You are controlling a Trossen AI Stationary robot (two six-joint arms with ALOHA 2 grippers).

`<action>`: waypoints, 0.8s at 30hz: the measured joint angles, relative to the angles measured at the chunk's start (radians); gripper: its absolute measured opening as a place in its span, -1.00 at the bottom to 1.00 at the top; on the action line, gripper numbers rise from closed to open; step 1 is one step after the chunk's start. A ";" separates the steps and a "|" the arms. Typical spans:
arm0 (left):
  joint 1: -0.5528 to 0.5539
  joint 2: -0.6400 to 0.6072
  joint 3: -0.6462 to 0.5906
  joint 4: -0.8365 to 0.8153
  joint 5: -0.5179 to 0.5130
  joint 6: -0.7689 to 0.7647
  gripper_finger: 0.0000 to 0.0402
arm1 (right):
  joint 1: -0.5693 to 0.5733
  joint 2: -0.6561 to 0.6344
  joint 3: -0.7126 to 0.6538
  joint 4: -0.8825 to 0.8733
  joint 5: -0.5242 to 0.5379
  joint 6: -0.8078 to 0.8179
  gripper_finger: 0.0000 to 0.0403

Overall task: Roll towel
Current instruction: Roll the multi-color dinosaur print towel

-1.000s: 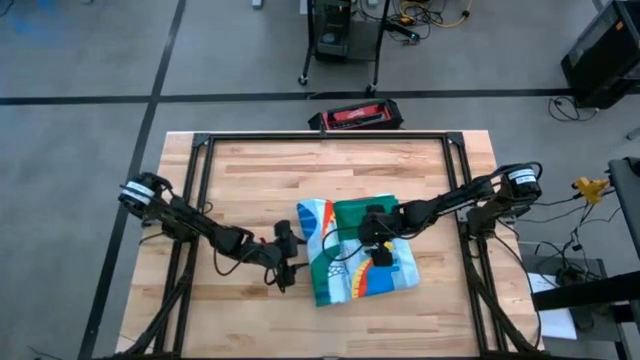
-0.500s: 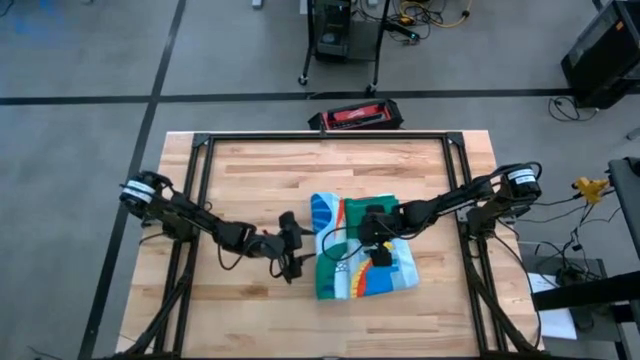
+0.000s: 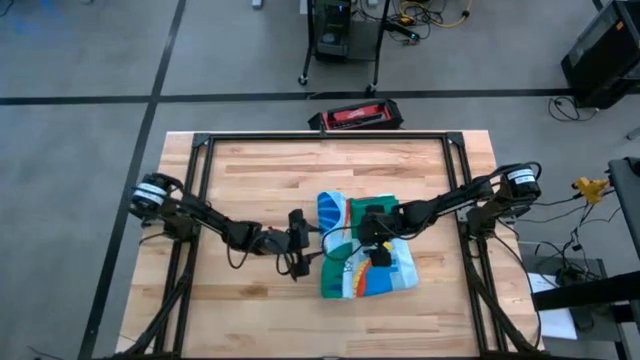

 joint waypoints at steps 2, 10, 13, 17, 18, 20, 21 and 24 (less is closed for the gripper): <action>0.000 0.033 0.036 0.000 0.005 0.022 0.38 | 0.000 0.000 0.000 0.001 0.000 0.000 0.56; 0.005 0.107 0.167 -0.043 0.021 0.097 0.37 | 0.000 0.000 0.000 0.005 0.001 0.000 0.60; 0.007 0.103 0.193 -0.082 0.022 0.123 0.37 | 0.000 0.000 0.000 0.006 0.001 0.000 0.58; 0.022 0.101 0.211 -0.080 0.031 0.153 0.37 | 0.000 0.000 0.000 0.008 0.000 -0.007 0.57; 0.029 0.101 0.212 -0.080 0.035 0.156 0.37 | 0.000 0.000 0.000 0.008 0.000 -0.009 0.58; 0.049 0.101 0.212 -0.080 0.063 0.156 0.37 | 0.000 -0.004 0.000 0.005 0.001 -0.012 0.59; 0.059 0.101 0.212 -0.079 0.079 0.154 0.37 | 0.000 -0.007 0.000 0.002 0.002 -0.012 0.60; 0.082 0.101 0.212 -0.068 0.100 0.158 0.37 | 0.001 -0.032 0.000 -0.034 0.009 -0.017 0.60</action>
